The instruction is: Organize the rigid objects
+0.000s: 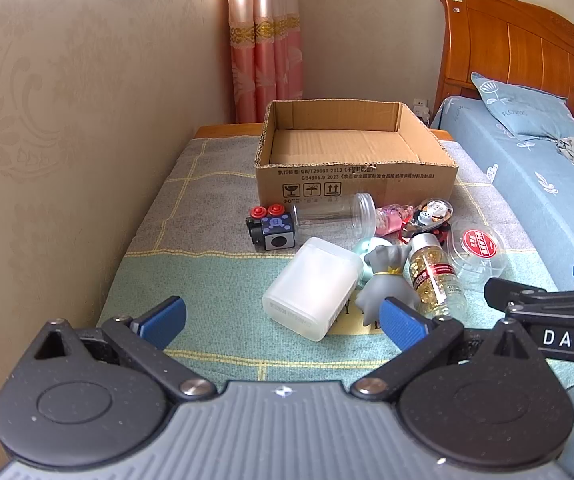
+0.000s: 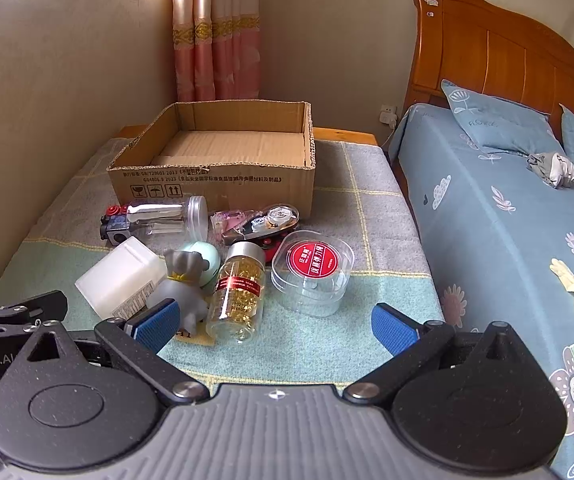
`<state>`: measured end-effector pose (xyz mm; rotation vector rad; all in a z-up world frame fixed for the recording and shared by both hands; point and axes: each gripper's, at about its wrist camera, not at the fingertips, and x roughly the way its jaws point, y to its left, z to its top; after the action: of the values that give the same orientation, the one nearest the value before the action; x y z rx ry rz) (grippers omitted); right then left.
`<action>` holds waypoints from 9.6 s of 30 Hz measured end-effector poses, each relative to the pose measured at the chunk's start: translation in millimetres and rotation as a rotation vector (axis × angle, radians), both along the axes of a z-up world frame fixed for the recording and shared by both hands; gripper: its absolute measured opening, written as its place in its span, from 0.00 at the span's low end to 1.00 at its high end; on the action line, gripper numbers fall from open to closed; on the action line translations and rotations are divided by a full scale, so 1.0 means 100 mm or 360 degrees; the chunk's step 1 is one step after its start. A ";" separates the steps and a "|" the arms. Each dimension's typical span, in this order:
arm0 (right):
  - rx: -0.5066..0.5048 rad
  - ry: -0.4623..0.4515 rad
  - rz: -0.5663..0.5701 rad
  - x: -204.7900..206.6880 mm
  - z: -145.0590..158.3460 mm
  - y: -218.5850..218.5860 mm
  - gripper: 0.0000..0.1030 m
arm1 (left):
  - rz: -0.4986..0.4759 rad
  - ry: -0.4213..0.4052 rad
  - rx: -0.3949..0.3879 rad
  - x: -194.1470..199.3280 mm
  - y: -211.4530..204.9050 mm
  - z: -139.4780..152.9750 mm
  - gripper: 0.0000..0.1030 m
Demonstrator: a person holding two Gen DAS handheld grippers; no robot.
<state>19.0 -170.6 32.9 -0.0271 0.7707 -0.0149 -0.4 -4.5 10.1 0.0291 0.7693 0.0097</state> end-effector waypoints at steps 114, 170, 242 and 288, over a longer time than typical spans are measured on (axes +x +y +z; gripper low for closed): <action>0.0003 0.0092 0.0040 0.88 -1.13 -0.81 1.00 | -0.0248 0.0293 -0.0033 0.89 0.28 -1.05 0.99; -0.0072 0.0289 0.0363 1.22 -0.78 -0.78 0.78 | -0.0450 0.0303 0.0027 1.33 0.17 -0.85 0.80; -0.0085 0.0137 0.0549 3.35 0.23 -0.01 0.78 | 0.0032 -0.0046 0.0041 1.43 0.73 -0.21 0.98; 0.0075 -0.0046 0.0220 1.07 -0.55 -0.26 1.00 | -0.0127 0.0137 -0.0045 1.45 0.61 -0.75 0.98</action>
<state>125.6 -196.9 -22.2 -0.0350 0.7385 0.1337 144.2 56.7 -64.9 0.0335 0.8538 -0.0784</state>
